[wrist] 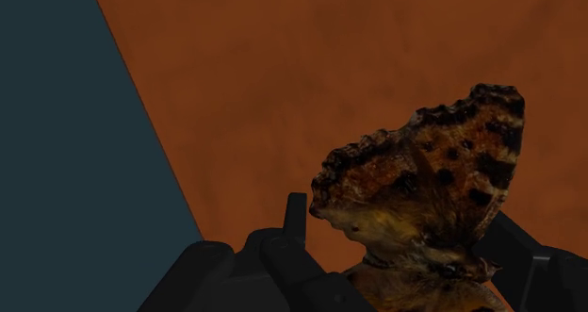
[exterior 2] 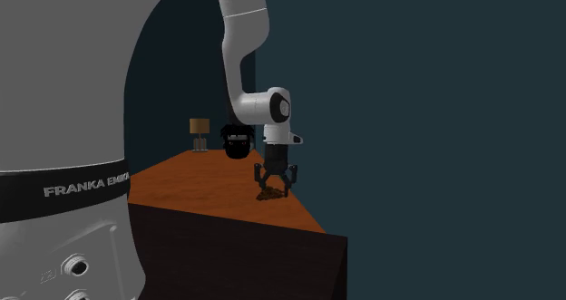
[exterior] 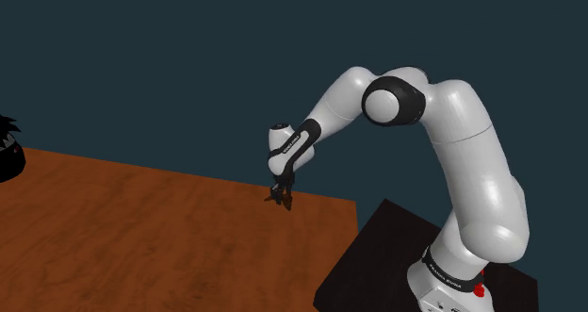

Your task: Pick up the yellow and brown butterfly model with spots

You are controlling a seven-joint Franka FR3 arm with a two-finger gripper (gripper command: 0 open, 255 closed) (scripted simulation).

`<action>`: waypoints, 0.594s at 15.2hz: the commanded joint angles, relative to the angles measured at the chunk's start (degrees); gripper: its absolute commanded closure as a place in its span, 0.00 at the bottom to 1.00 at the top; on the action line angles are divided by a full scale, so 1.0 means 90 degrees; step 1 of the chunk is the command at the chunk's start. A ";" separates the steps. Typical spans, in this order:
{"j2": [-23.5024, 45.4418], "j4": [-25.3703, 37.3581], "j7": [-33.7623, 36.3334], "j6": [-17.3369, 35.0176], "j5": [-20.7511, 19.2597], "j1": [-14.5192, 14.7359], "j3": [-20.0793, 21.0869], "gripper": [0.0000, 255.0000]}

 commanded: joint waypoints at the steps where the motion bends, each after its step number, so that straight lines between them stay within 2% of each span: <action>1: -0.0146 -0.0045 0.0004 -0.0103 -0.0005 0.0004 -0.0006 1.00; 9: -0.0671 -0.0181 0.0015 -0.0492 -0.0024 0.0017 -0.0023 1.00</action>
